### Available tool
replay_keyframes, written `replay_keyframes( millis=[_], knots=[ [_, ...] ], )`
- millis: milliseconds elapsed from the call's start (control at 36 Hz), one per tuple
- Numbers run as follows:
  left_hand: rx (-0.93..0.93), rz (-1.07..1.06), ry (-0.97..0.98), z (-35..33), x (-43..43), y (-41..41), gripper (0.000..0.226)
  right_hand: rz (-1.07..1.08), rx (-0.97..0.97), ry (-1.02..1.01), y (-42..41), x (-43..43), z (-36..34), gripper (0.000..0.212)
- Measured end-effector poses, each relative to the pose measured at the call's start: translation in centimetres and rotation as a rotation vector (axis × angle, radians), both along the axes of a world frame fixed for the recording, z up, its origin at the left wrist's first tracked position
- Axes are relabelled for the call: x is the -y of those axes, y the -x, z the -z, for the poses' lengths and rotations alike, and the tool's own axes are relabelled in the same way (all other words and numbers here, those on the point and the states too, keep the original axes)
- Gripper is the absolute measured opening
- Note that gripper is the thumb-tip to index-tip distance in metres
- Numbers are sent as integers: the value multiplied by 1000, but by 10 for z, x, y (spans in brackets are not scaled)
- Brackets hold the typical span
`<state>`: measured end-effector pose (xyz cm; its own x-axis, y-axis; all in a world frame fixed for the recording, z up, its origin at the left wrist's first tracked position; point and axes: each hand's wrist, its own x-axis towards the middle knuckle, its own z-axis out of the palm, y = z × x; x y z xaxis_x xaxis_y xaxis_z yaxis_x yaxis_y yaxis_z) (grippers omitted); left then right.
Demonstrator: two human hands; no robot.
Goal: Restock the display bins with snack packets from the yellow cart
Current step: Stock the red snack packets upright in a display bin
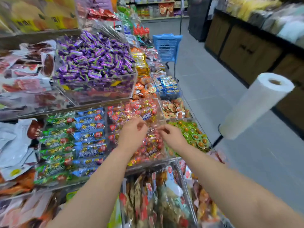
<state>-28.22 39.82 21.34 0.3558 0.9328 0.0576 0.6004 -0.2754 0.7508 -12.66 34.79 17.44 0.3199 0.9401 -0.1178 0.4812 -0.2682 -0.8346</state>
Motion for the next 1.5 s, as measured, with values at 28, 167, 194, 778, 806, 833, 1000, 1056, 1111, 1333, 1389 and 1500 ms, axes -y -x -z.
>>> replay_keyframes(
  millis=[28, 167, 194, 778, 806, 833, 1000, 1056, 1111, 1333, 1389, 1500],
  knots=[
    [36, 14, 22, 0, 11, -3, 14, 44, -59, 21, 2, 15, 5, 19],
    [110, 192, 239, 20, 66, -25, 21, 270, -204, 53, 10, 100, 31, 13],
    [92, 225, 279, 28, 78, -28, 18, 317, -231, 93, 11, 120, 37, 12],
    [-606, 644, 865, 176, 345, -103, 24, 1452, -850, 519, 84, 593, 138, 25],
    [-640, 657, 871, 179, 356, -105, 24, 1486, -897, 522, 91, 610, 141, 26],
    [-671, 668, 877, 183, 366, -108, 25, 1508, -931, 532, 98, 625, 143, 26],
    [-790, 667, 881, 199, 402, -123, 18, 1638, -1071, 572, 105, 694, 150, 19],
    [-838, 656, 881, 201, 407, -129, 22, 1652, -1076, 578, 97, 707, 148, 19],
    [-902, 629, 876, 200, 408, -135, 20, 1656, -1069, 576, 85, 715, 145, 20],
    [-832, 525, 977, 197, 414, -208, 26, 1587, -1018, 413, 3, 719, 129, 23],
    [-804, 559, 989, 199, 425, -236, 22, 1600, -969, 392, -18, 718, 130, 21],
    [-789, 652, 999, 204, 448, -296, 17, 1650, -1015, 357, -54, 714, 138, 11]
  ],
)
